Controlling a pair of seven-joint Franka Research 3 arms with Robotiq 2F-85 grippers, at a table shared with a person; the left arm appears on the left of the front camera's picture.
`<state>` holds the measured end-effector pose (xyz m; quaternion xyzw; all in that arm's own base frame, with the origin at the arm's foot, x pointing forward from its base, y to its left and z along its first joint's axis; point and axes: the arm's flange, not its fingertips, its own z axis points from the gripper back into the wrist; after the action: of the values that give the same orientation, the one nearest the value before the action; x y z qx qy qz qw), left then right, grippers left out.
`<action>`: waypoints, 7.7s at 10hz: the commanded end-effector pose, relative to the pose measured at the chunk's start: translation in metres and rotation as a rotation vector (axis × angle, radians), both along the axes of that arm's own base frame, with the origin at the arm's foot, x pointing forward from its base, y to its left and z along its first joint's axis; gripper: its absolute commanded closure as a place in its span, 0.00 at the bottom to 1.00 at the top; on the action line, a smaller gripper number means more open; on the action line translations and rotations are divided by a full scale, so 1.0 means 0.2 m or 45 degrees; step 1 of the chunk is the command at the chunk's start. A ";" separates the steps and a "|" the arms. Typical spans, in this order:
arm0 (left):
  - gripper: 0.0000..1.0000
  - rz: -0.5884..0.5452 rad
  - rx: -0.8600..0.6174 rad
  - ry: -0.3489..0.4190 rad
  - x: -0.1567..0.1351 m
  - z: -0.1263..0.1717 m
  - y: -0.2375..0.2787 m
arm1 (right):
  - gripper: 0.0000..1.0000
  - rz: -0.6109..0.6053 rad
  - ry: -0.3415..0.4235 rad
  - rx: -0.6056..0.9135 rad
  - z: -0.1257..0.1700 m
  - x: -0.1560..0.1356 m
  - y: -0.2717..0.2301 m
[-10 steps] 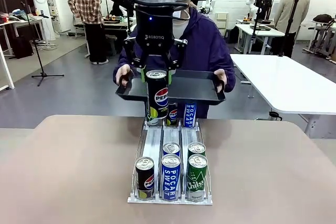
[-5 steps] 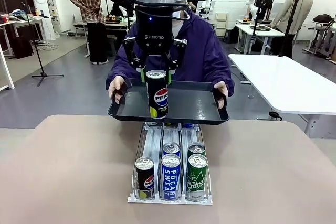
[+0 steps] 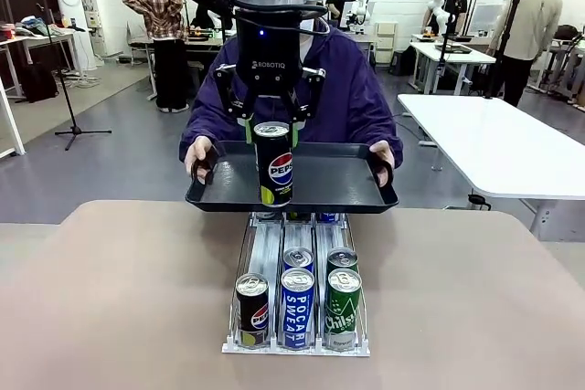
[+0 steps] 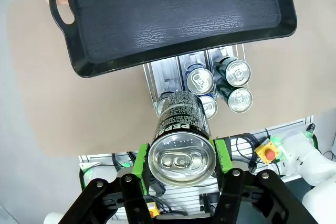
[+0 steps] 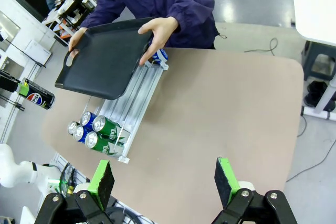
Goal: Retrieve and hand over the desired beverage to the person.
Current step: Place the picked can on the Handle tray extended by the person, then pick up another can of the same type that the person held from the Automatic Can Dispenser.
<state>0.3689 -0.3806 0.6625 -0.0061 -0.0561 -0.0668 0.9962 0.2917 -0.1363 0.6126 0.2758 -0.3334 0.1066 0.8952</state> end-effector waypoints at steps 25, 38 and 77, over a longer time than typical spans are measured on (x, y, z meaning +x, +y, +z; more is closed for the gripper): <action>0.00 0.092 0.048 0.070 0.83 -0.34 0.35 | 0.00 0.027 -0.020 0.030 0.00 0.01 -0.01; 0.00 -0.271 0.022 -0.218 -0.29 -0.07 0.50 | 0.00 0.027 -0.020 0.030 0.00 0.01 -0.01; 0.00 -0.675 -0.509 -0.648 -0.42 -0.04 1.83 | 0.00 0.027 -0.020 0.030 0.00 0.01 -0.01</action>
<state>0.2828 -0.0146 0.6540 -0.1938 -0.3130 -0.3070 0.8776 0.2912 -0.1380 0.6123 0.2742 -0.3331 0.1043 0.8961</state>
